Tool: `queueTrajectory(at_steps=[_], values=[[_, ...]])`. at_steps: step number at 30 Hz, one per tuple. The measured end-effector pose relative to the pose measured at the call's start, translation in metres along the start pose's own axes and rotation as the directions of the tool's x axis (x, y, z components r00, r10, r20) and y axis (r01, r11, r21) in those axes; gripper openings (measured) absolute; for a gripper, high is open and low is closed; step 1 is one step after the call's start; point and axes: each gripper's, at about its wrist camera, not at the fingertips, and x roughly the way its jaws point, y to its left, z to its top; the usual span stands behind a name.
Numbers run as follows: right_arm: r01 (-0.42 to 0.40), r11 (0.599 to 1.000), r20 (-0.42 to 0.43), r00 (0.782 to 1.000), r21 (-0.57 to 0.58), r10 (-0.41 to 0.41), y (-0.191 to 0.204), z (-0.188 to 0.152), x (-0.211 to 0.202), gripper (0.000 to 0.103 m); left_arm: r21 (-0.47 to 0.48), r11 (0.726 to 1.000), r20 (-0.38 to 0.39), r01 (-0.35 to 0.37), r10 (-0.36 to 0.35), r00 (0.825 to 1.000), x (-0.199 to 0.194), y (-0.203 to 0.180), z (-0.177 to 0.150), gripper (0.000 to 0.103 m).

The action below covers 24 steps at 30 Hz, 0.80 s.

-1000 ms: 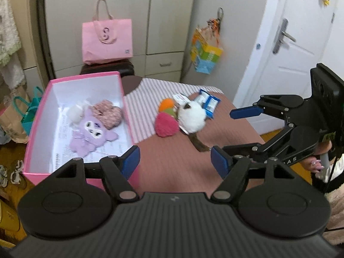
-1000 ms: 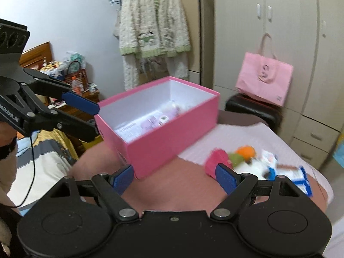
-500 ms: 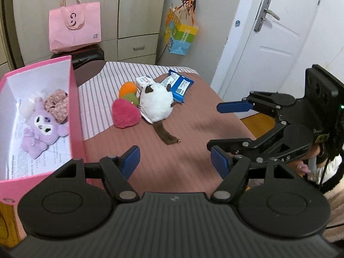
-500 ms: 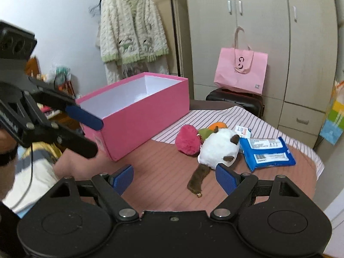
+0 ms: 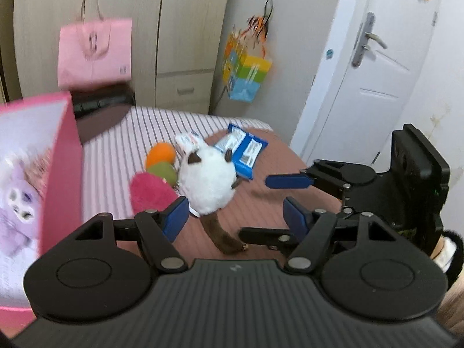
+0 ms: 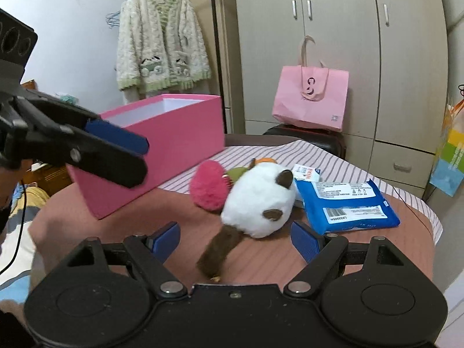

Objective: Organize soft objects
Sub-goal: 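Grasp the white plush with the left tool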

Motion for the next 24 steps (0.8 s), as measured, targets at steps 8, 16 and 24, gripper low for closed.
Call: queueTrajectory(at_steps=[8, 16, 24], values=[[0.029, 1.0, -0.088, 0.996, -0.002, -0.029, -0.007, 0.011, 0.046, 0.086, -0.082, 0.996, 0.019, -0.034, 0.036, 0.999, 0.057, 0.015, 0.008, 0.069], [0.019, 0.997, -0.101, 0.995, 0.078, -0.011, -0.024, 0.013, 0.069, 0.086, -0.014, 0.998, 0.131, -0.067, 0.068, 0.989, 0.075, 0.011, 0.011, 0.069], [0.043, 0.996, -0.119, 0.992, 0.081, -0.033, -0.021, 0.01, 0.081, 0.082, -0.07, 0.993, 0.065, -0.1, 0.105, 0.992, 0.1, 0.024, 0.003, 0.06]])
